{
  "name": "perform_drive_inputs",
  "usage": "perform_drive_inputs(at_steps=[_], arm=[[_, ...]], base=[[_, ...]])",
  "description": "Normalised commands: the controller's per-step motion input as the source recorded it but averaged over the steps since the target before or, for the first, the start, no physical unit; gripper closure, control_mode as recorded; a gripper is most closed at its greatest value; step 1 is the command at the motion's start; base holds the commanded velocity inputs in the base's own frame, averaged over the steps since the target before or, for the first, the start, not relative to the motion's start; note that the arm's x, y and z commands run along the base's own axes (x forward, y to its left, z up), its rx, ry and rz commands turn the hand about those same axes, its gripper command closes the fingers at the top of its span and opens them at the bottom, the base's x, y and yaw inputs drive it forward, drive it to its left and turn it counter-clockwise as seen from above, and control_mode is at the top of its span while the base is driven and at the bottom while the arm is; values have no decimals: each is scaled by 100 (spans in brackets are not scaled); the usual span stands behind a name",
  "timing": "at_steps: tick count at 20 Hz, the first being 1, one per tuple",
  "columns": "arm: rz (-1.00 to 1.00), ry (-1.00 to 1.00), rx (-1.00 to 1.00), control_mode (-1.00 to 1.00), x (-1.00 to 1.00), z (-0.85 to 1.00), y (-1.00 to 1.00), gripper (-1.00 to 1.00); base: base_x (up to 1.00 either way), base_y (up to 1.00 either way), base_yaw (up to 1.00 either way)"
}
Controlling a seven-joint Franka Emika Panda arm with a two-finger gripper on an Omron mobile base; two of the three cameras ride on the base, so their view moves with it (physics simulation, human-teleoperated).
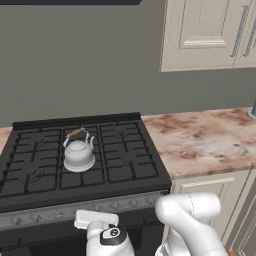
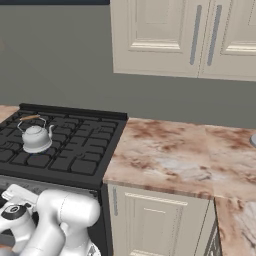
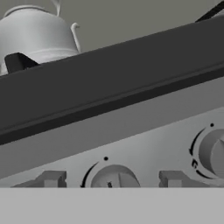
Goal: The kettle is done boiling. Turn off the stove, then wait for 300 timesteps before moving the kettle to the dining table.
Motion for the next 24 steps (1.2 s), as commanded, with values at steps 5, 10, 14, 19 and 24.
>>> perform_drive_inputs(at_steps=[5,10,14,19,24], arm=[[-2,-3,11,-100,-31,0,-2,-100],[-1,-8,7,-100,-44,7,0,-100],[-1,-10,1,-100,-42,22,0,-100],[-3,-7,0,-100,-29,38,-4,-100],[-2,-6,0,-100,-24,48,-4,-100]], base=[[0,0,0],[0,0,0],[0,0,0],[0,0,0],[0,0,0]])
